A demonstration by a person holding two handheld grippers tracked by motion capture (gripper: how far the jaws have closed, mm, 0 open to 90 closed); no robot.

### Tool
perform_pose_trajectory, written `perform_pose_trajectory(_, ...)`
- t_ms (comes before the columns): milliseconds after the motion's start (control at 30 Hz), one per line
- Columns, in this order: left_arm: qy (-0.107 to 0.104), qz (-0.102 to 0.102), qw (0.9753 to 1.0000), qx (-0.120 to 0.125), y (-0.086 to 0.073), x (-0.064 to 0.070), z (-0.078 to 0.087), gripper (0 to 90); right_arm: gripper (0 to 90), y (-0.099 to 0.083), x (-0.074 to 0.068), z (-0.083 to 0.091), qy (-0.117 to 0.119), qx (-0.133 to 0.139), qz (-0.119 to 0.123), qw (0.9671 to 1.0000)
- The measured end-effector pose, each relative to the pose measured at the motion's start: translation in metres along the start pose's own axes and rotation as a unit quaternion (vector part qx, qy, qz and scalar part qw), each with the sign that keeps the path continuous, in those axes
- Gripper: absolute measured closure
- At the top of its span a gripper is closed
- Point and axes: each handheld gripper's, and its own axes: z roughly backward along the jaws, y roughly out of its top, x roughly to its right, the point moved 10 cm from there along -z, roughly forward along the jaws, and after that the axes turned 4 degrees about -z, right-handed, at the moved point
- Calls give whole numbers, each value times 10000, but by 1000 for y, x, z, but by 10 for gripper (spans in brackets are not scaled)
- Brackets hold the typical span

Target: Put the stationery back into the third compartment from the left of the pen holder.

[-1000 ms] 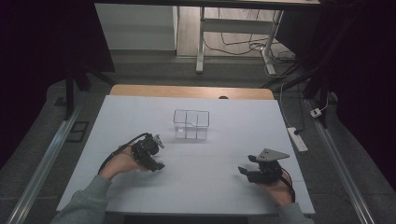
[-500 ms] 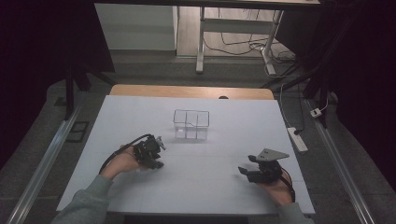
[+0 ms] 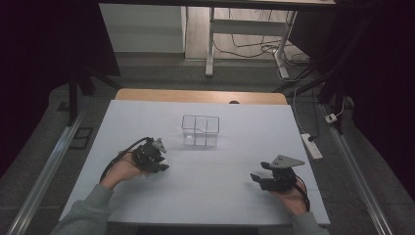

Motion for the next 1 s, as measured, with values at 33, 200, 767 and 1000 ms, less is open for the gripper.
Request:
perform_pose_trajectory(33,17,30,10000,81,1,-1,3,642,346,0,1,1,-13,7,4,10000)
perform_pose_trajectory(200,128,257,9984,483,4,-4,17,642,346,3,3,3,22,109,-89,9999)
perform_pose_trajectory(767,445,480,9871,1459,21,-13,43,641,332,1,5,3,-8,111,-141,9998)
perform_pose_trajectory(1000,594,656,9790,1837,25,-18,51,641,331,0,4,3,-19,54,-80,10000)
